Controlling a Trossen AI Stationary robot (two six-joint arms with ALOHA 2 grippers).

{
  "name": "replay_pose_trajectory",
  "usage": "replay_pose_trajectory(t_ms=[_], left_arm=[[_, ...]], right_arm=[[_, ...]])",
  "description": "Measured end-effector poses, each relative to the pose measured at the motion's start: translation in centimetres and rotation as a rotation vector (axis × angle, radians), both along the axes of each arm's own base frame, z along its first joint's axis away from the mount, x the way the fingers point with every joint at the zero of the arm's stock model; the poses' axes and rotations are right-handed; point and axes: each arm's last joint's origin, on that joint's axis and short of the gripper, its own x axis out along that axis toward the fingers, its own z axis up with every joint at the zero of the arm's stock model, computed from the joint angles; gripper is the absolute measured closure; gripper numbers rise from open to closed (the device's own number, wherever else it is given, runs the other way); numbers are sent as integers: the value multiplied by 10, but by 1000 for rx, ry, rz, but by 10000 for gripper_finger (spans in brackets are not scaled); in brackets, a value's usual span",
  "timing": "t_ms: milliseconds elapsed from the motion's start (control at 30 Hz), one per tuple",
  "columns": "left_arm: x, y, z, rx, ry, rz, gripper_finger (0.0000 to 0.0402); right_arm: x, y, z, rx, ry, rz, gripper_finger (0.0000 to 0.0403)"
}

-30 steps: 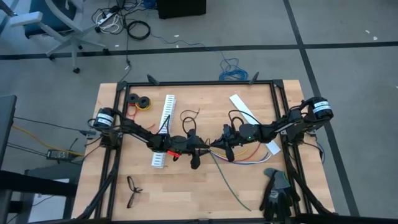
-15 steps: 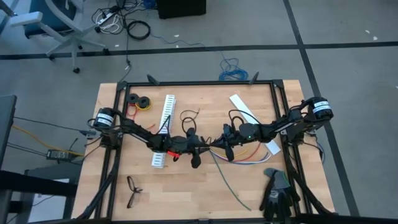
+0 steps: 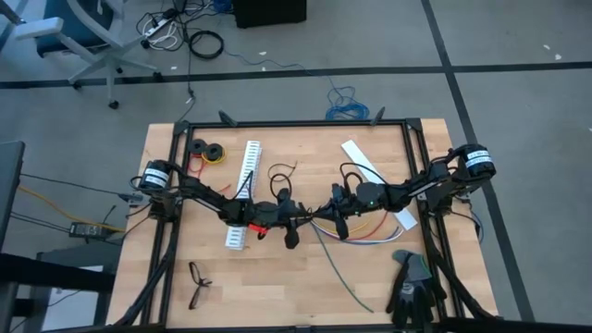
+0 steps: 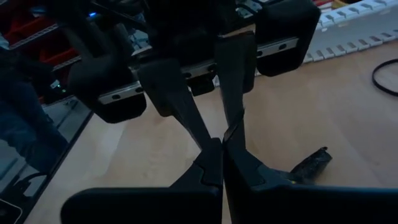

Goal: Ziptie cables
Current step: Wrap the cable wires with the black zip tie

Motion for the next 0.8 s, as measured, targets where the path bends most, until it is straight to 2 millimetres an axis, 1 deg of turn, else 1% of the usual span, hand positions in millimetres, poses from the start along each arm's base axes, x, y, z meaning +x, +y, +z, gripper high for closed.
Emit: replay_pose_trajectory(t_ms=[367,633,800], left_arm=[[0,0,0,2,5,-1,372],[0,0,0,21,3,-11,389],[0,0,1,20,0,-11,393]], right_arm=[[1,0,3,-2,-30,12,403],[1,0,4,0,-43,14,403],[1,0,7,0,-79,-2,403]])
